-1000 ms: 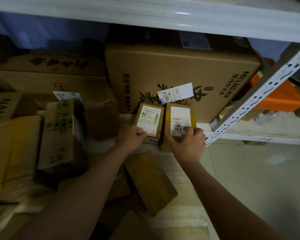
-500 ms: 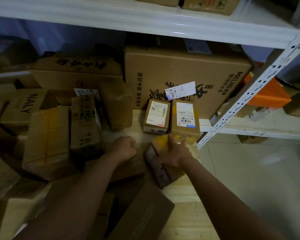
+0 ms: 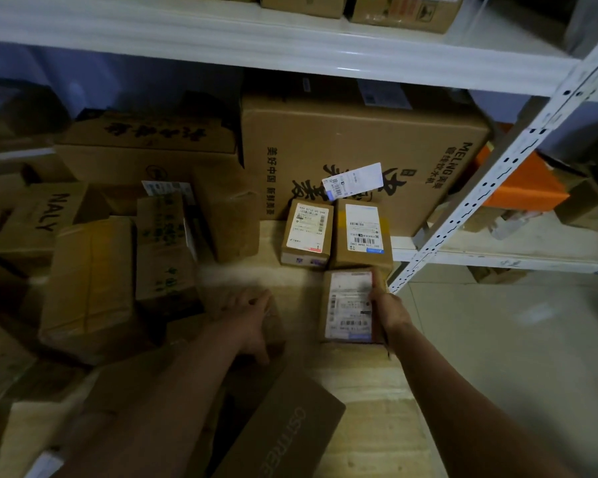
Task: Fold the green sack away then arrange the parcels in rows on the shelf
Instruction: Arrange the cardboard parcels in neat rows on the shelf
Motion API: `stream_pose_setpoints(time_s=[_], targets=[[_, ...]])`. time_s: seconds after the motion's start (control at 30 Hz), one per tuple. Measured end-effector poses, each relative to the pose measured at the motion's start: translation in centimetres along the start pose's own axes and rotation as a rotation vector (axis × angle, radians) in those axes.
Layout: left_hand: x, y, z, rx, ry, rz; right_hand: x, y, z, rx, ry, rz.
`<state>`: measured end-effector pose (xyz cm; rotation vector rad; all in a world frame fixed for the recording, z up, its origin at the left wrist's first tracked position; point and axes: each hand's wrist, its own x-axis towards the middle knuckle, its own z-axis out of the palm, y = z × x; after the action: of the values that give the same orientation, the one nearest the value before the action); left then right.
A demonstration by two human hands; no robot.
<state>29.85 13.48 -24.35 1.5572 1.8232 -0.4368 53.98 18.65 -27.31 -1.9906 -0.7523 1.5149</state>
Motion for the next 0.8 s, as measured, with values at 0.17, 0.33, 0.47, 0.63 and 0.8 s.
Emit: stream_pose_setpoints(time_s=[0.17,0.33,0.47,0.63,0.8], targets=[[0.2,-0.2,0.5,-0.019,0.196,0.038,1.7,0.7,-1.1,-0.010,0.021,-0.042],[1.6,-0.1,-1.1,-0.561,0.332,0.002,1.8,0.4,-1.1,-0.303,0.256,-0.096],[1.1,0.4,-3.5,-1.038,0.234,0.024,0.0,-1.6,0.0,-0.325,0.449,-0.453],[0.2,1.3,-4.9,-0.962,0.386,0.055,-4.3,-5.0,3.0,-0.129,-0.244,-0.329],[-1.2,3.0,-3.3,-0.362,0.708,0.278,-4.6,-6.6,4.7,0.057,-0.519,-0.012]])
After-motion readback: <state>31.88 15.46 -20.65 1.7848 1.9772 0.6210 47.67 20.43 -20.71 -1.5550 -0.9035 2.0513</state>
